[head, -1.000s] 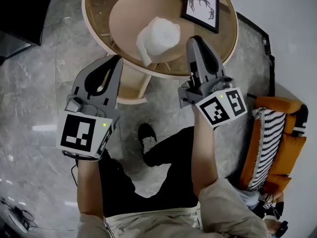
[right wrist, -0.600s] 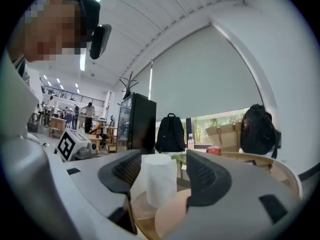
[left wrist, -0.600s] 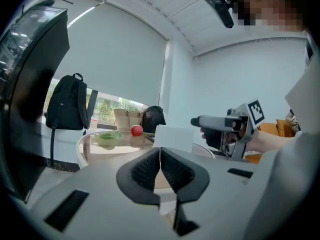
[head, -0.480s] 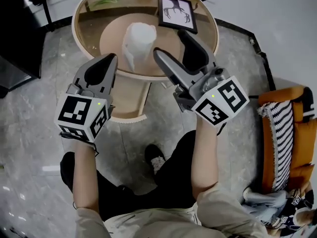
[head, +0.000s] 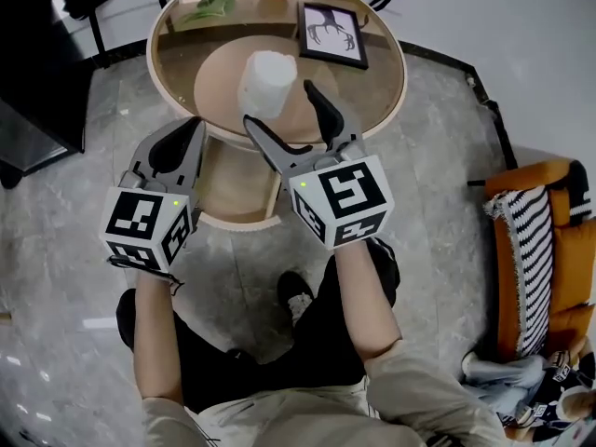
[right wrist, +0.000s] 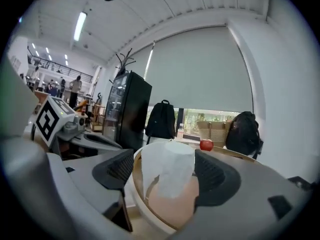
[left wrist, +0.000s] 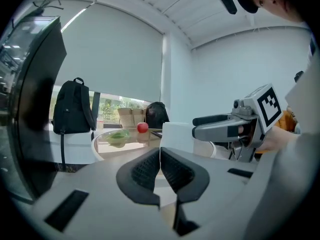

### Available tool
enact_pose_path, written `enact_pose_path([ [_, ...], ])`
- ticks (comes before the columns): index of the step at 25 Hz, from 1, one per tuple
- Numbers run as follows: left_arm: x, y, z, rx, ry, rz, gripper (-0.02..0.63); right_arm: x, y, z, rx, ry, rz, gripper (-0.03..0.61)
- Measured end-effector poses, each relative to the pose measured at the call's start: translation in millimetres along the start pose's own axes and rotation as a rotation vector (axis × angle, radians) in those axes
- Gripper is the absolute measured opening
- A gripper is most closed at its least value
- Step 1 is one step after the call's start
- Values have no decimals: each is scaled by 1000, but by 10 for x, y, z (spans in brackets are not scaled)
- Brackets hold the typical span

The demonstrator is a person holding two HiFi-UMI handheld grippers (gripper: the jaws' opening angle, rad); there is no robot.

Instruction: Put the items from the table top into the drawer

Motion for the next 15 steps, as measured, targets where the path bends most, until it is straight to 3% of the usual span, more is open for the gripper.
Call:
enact_pose_path([
  [4, 5, -3, 57, -8, -14, 11, 21, -166, 39, -152, -53, 63, 51, 360],
  [8, -3, -125, 72, -55, -35, 10, 21, -261, -116, -302, -96, 59, 2, 360],
  [15, -193, -137, 171, -78, 13, 10, 21, -320, -266, -498, -77, 111, 1, 359],
])
Point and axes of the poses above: the fingertips, and each gripper's own axes: z backward along the fingers, y to its left, x out of its top, the point moved 5 cm from there along z, backward along the fingers, and after that the axes turned 10 degrees about -z, right-handed, at the moved point
